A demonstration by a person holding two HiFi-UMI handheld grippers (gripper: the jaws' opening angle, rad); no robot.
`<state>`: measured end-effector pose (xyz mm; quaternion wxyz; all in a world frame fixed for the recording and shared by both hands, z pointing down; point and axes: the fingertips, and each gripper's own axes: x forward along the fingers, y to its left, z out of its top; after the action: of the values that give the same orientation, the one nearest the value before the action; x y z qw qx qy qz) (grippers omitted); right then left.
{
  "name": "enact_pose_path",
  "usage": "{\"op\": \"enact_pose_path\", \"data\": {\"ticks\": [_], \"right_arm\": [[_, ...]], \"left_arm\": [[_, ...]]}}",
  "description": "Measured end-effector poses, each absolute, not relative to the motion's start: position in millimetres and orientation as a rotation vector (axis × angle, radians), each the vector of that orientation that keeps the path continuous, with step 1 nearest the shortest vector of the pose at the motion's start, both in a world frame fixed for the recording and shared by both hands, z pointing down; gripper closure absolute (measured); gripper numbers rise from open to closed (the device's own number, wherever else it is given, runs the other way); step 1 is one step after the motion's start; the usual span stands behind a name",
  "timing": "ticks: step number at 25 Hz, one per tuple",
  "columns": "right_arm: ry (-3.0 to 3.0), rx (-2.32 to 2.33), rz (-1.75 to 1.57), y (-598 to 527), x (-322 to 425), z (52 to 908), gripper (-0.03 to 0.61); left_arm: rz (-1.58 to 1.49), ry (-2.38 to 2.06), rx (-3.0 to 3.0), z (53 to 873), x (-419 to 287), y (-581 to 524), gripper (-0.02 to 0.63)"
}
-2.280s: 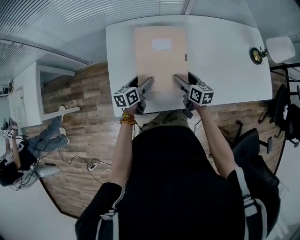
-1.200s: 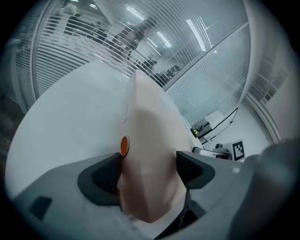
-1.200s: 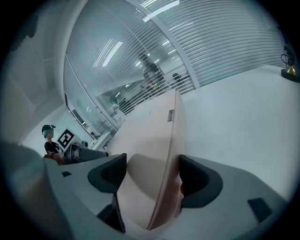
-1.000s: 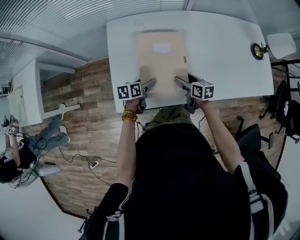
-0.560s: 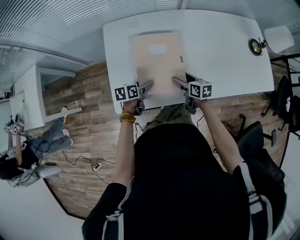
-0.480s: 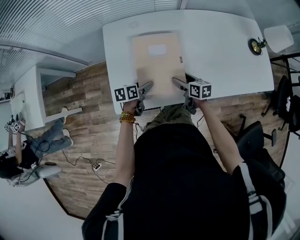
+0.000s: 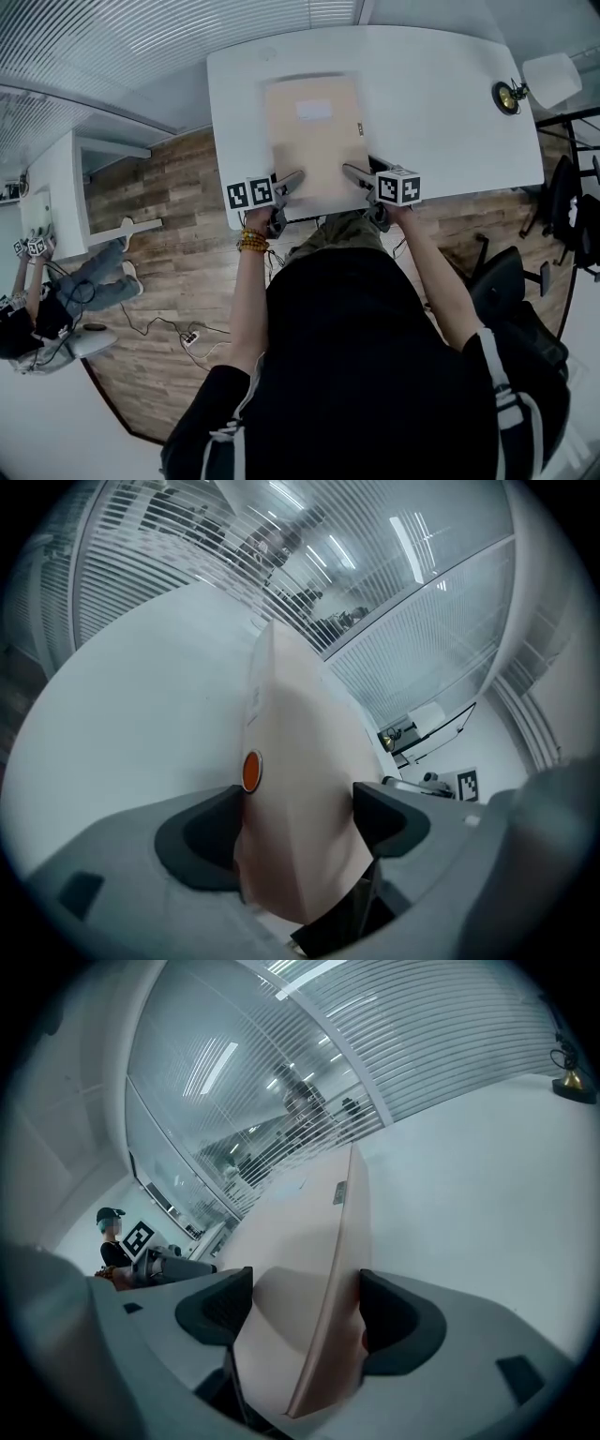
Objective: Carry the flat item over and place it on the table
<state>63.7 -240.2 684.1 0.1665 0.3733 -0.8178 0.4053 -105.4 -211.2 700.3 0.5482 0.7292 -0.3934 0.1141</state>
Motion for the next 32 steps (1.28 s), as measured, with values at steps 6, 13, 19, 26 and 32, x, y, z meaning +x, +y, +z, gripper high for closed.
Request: {"op": "enact_pose_path", "data": {"ticks": [6, 13, 19, 26, 32], "right_arm": [[-2.349, 1.030, 1.188, -238.7, 68.0, 688.8, 0.252], [-2.351, 1.006, 1.211, -240.3, 71.6, 685.4, 0.253], [-2.377, 1.013, 1.157, -248.7, 79.7, 674.9, 0.253], [-2.455, 1.011, 1.046, -262.5, 79.4, 640.2, 0.253], [-2.541, 0.971, 0.873, -267.1, 59.7, 602.5, 0.253]], "left_arm": [[0.231, -0.934, 1.723, 697.3, -105.3, -210.7, 0.242], [0.217, -0.937, 1.742, 689.2, -110.0, -209.2, 0.242], [0.204, -1.013, 1.764, 678.4, -120.8, -214.3, 0.242], [0.281, -1.114, 1.875, 653.6, -122.9, -228.4, 0.244], [0.275, -1.173, 2.046, 612.5, -109.3, -248.9, 0.244]]}}
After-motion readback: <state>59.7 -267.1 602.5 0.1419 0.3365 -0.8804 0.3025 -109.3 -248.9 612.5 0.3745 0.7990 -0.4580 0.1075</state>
